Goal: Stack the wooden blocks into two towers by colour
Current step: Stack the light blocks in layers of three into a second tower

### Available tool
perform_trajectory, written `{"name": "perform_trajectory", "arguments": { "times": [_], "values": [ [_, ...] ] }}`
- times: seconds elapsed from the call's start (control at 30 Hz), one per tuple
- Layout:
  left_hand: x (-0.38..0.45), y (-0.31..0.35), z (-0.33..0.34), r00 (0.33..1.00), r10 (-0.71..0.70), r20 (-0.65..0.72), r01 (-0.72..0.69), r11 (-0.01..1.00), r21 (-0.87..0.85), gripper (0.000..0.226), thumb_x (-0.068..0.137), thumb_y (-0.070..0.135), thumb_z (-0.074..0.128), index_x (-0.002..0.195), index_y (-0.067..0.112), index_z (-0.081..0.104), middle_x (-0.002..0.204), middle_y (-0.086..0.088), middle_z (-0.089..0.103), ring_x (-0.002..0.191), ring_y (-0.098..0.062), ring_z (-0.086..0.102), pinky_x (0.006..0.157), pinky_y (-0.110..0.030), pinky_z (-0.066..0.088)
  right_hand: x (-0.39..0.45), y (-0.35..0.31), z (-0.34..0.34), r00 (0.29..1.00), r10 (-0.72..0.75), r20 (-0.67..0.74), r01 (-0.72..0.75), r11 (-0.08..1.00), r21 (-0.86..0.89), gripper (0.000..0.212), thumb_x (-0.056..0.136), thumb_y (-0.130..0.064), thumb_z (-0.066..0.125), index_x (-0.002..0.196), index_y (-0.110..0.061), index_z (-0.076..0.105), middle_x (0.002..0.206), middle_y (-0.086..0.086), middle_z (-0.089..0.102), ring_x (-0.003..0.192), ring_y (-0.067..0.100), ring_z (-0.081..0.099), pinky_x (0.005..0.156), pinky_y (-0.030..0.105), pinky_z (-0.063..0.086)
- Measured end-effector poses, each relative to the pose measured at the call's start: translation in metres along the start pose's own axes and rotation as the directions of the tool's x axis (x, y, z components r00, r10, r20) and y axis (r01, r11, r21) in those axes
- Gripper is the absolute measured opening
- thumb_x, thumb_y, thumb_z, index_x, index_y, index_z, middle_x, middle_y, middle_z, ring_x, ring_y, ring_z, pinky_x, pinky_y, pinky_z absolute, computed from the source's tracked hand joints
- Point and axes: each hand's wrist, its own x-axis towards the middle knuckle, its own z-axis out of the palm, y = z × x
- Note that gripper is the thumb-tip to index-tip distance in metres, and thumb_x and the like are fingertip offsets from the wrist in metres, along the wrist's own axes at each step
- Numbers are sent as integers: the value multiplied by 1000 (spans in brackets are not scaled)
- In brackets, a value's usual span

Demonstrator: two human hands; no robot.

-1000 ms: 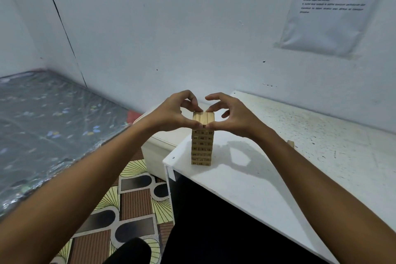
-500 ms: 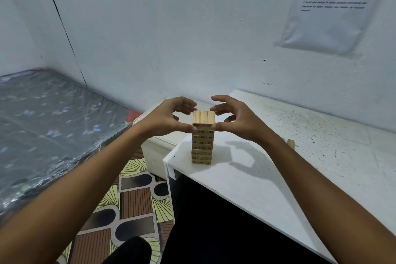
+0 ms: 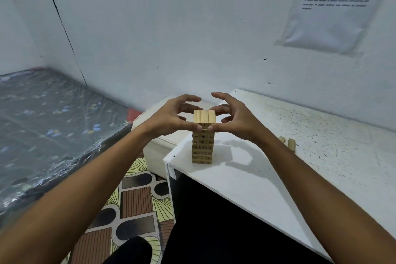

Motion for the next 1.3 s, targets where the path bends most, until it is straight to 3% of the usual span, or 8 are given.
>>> {"name": "perform_trajectory", "arguments": {
  "times": [0.23, 0.4, 0.6, 0.83, 1.3],
  "values": [
    [2, 2, 5, 1000, -2, -1, 2, 1000, -3, 91, 50, 43, 85, 133, 23, 51, 115, 5, 69, 116, -6, 59, 101, -38, 46, 1, 2, 1, 1000, -2, -2, 2, 1000, -2, 87, 69, -19, 87, 141, -30, 39, 109, -3, 69, 107, 8, 62, 93, 36, 50],
    [3, 2, 4, 1000, -7, -3, 7, 1000, -6, 88, 50, 43, 85, 130, 24, 54, 113, 6, 69, 115, -5, 59, 101, -38, 45, 1, 2, 1, 1000, -7, -9, 7, 1000, 0, 90, 62, -29, 86, 140, -32, 40, 109, -1, 69, 106, 8, 63, 92, 37, 51],
    [3, 3, 6, 1000, -9, -12, 8, 1000, -7, 85, 49, 44, 83, 127, 24, 56, 114, 7, 68, 114, -1, 59, 98, -34, 45, 3, 1, 1, 1000, -9, -6, 9, 1000, -19, 85, 69, -19, 87, 140, -32, 41, 108, -3, 70, 106, 6, 62, 91, 34, 50],
    [2, 3, 8, 1000, 1, -26, -1, 1000, -10, 80, 50, 45, 81, 123, 26, 57, 113, 8, 68, 111, 1, 59, 92, -30, 45, 2, -1, 2, 1000, -9, -6, 9, 999, -30, 86, 65, -29, 85, 139, -34, 42, 109, -3, 70, 107, 5, 62, 88, 31, 49],
    [-1, 4, 10, 999, 8, -48, -5, 999, 53, 76, 52, 49, 78, 122, 28, 58, 119, 7, 65, 114, -3, 59, 99, -40, 48, 1, -2, 2, 1000, -13, -11, 13, 998, -57, 81, 70, -24, 85, 138, -34, 43, 113, -3, 68, 110, 4, 60, 85, 26, 46]
  ]
}}
